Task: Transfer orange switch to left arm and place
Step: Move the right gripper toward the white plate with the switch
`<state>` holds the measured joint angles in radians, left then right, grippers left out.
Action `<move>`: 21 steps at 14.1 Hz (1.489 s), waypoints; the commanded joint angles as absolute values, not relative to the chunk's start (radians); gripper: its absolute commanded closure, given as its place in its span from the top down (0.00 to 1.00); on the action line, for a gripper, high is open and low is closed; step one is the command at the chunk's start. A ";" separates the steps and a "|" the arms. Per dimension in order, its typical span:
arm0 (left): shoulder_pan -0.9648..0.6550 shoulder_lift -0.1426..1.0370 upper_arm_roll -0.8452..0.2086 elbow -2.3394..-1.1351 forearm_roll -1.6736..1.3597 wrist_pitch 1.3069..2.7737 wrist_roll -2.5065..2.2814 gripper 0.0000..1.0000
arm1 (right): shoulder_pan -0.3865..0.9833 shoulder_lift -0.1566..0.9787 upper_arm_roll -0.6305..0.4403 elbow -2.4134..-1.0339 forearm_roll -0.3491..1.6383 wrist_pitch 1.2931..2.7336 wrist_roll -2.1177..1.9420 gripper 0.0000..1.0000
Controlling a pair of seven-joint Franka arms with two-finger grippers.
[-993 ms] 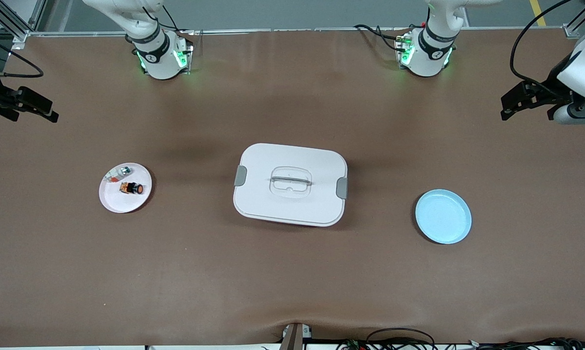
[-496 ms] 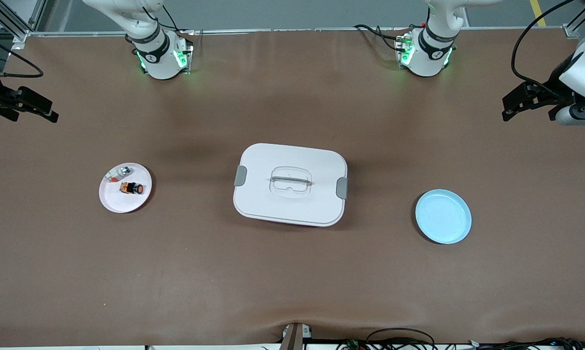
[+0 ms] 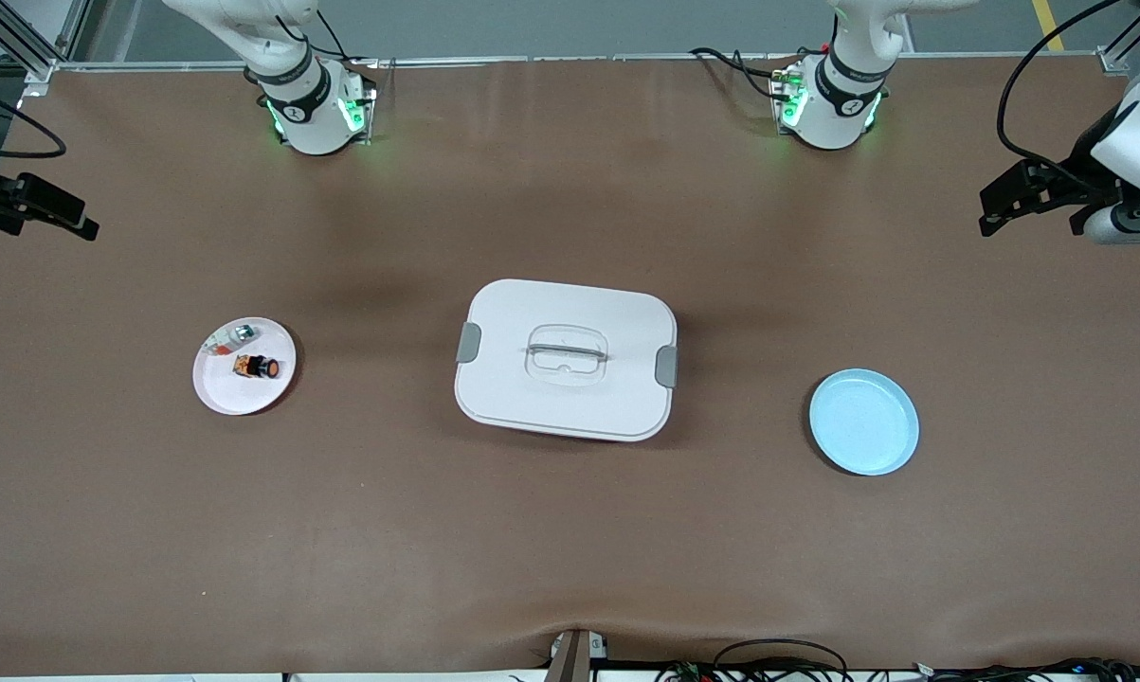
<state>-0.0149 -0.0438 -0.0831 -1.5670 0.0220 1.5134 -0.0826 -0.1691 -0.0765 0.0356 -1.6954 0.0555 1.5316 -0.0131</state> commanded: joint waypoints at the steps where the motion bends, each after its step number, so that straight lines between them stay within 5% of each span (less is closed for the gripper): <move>1: -0.011 -0.029 -0.081 -1.534 0.006 1.491 -0.064 1.00 | -0.196 0.073 0.046 -1.632 0.072 1.511 -0.015 1.00; 8: -0.012 -0.029 -0.081 -1.534 0.006 1.491 -0.063 1.00 | -0.209 0.121 0.048 -1.643 0.044 1.548 -0.020 1.00; 21: -0.011 -0.031 -0.081 -1.534 0.005 1.491 -0.063 1.00 | -0.207 0.124 0.051 -2.021 0.055 2.075 -0.028 1.00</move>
